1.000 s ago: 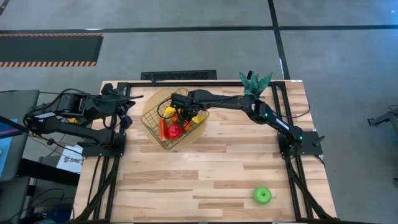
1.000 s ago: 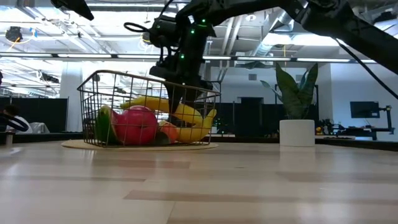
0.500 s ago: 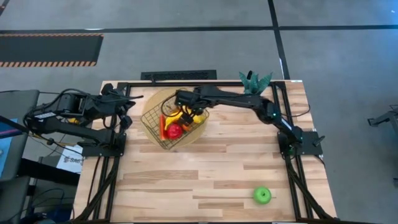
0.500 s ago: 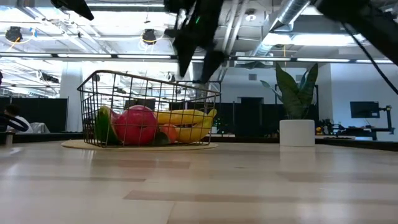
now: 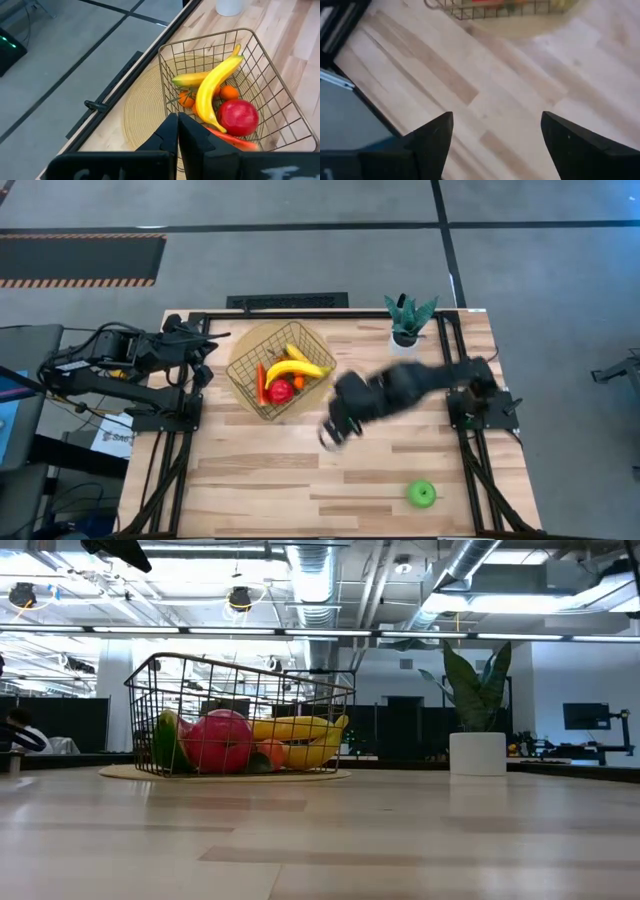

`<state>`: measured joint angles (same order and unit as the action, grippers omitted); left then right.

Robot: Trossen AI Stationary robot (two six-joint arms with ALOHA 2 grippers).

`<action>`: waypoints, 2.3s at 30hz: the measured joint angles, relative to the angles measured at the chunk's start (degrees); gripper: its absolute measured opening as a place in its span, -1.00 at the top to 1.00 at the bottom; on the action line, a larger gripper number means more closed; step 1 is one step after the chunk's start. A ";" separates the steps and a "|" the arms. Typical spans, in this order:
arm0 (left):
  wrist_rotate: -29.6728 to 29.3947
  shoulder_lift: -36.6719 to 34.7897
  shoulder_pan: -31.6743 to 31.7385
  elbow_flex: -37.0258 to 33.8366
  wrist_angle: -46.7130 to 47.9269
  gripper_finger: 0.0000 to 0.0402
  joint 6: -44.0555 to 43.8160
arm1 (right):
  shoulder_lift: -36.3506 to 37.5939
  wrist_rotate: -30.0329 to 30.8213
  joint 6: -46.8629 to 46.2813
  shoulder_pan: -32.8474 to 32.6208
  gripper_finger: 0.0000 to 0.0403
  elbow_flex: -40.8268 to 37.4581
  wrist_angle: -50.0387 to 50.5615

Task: Build produce basket
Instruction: Put the green apple into the wire basket

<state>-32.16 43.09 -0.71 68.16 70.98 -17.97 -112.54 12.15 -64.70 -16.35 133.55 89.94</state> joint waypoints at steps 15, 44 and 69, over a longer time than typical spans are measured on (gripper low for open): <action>3.25 0.04 -0.02 0.00 0.02 1.00 -1.82 | 1.65 -7.76 -54.88 -29.00 -0.56 -21.41 0.07; 4.85 0.05 -0.01 0.00 0.55 1.00 -2.04 | 1.66 -18.13 -75.72 -34.50 -0.41 -38.56 -4.41; 4.83 0.02 -0.01 0.00 0.52 1.00 -3.06 | 1.90 -17.43 -74.29 -33.33 0.12 -49.36 -18.83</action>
<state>-27.33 43.11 -0.72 68.16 71.50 -21.04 -110.64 -5.27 -138.99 -49.68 84.20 71.12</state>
